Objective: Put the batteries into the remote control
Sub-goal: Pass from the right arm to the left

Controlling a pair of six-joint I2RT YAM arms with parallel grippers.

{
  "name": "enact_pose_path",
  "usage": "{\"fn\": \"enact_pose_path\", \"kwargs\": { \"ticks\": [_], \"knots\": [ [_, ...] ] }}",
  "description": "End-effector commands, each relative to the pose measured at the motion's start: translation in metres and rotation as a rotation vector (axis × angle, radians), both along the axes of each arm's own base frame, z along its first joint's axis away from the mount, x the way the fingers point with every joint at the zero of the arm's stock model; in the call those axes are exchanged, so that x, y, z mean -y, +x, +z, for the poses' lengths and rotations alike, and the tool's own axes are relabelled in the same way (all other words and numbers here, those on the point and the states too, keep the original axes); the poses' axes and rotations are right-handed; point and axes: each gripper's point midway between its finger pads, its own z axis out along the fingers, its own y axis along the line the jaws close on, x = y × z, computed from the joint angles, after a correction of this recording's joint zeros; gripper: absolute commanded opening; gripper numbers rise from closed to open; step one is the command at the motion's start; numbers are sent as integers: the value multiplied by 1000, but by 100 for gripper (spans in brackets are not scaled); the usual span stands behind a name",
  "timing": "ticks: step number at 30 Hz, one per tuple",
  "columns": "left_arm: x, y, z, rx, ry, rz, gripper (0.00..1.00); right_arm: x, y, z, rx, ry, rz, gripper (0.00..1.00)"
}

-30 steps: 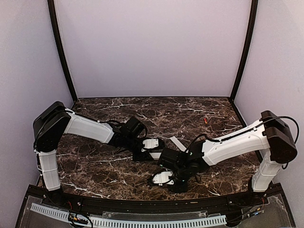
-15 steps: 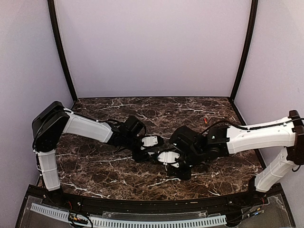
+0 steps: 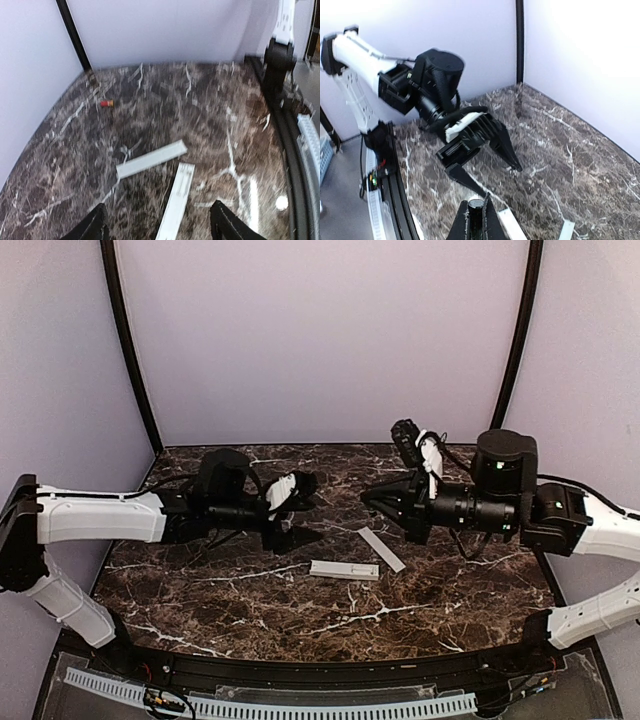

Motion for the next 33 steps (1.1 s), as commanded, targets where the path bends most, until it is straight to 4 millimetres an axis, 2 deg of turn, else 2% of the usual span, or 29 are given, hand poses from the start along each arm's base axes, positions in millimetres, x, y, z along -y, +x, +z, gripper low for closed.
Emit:
{"fn": "enact_pose_path", "kwargs": {
  "ticks": [1,3,6,8,10,11,15,19,22,23,24,33],
  "knots": [
    [7,-30,95,-121,-406,-65,68,3,23,59,-22,298,-143,0],
    [11,-42,121,-164,-515,-75,69,2,26,74,-32,370,-153,0],
    [25,-68,148,-193,-584,-117,72,0,25,93,-28,474,-140,0],
    [30,-73,162,-224,-617,-119,74,0,24,100,-21,512,-135,0],
    [32,-69,172,-269,-654,-93,74,-2,23,103,-18,523,-129,0],
    [33,-67,173,-286,-659,-83,74,-3,23,103,-18,523,-126,0],
    [41,-66,186,-355,-694,-81,61,-9,22,98,-19,507,-120,0],
    [52,-71,195,-343,-690,-94,58,-9,19,96,-21,509,-112,0],
    [58,-67,199,-339,-690,-79,55,-12,17,95,-19,503,-106,0],
    [59,-66,204,-333,-696,-77,51,-13,16,94,-19,499,-102,0],
    [61,-64,200,-339,-682,-71,49,-13,15,93,-19,496,-100,0],
    [68,-62,209,-319,-692,-87,18,-11,11,92,-17,503,-91,0]
  ]
}}
